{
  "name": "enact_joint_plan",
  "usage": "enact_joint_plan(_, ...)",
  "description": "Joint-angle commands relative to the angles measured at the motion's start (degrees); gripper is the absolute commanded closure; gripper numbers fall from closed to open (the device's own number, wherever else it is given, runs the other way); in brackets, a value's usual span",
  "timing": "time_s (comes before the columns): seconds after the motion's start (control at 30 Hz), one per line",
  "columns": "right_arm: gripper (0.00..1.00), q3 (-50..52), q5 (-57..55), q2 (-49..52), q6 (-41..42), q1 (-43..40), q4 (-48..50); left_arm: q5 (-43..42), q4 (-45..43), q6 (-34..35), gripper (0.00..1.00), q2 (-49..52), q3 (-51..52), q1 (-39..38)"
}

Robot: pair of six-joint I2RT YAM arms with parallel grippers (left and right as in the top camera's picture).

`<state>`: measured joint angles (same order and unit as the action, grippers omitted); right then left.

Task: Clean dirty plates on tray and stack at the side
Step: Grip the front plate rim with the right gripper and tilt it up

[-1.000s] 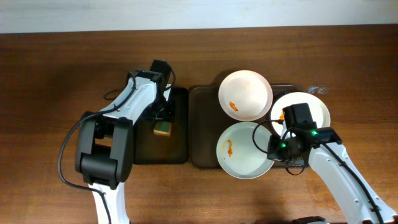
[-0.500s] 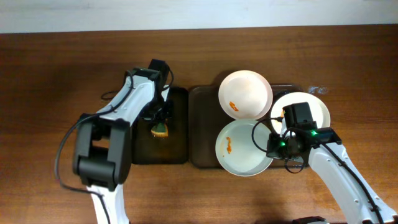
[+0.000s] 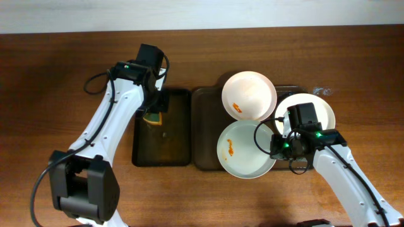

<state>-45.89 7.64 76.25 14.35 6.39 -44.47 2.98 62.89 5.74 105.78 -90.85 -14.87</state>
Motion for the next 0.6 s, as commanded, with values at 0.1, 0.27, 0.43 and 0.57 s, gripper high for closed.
enact_joint_plan(0.1, 0.96, 0.02, 0.96, 0.31, -0.76, 0.50, 1.46, 4.31, -5.86, -1.05, 1.00, 0.39, 0.11, -1.01)
enact_joint_plan(0.27, 0.96, 0.04, 0.79, 1.57, 4.70, 0.50, 4.90, 4.11, -6.47, -0.59, 1.00, 0.59, 1.66, -1.27)
enact_joint_plan(0.43, 0.96, 0.04, 1.18, 8.04, 6.10, 0.50, 5.62, 0.13, -5.53, -0.66, 1.00, 0.61, 2.75, -1.27)
enact_joint_plan(0.57, 0.96, 0.04, 2.34, 10.36, 6.05, 0.50, 6.12, 1.03, -6.71, -0.63, 1.00, 0.61, 2.75, -1.22)
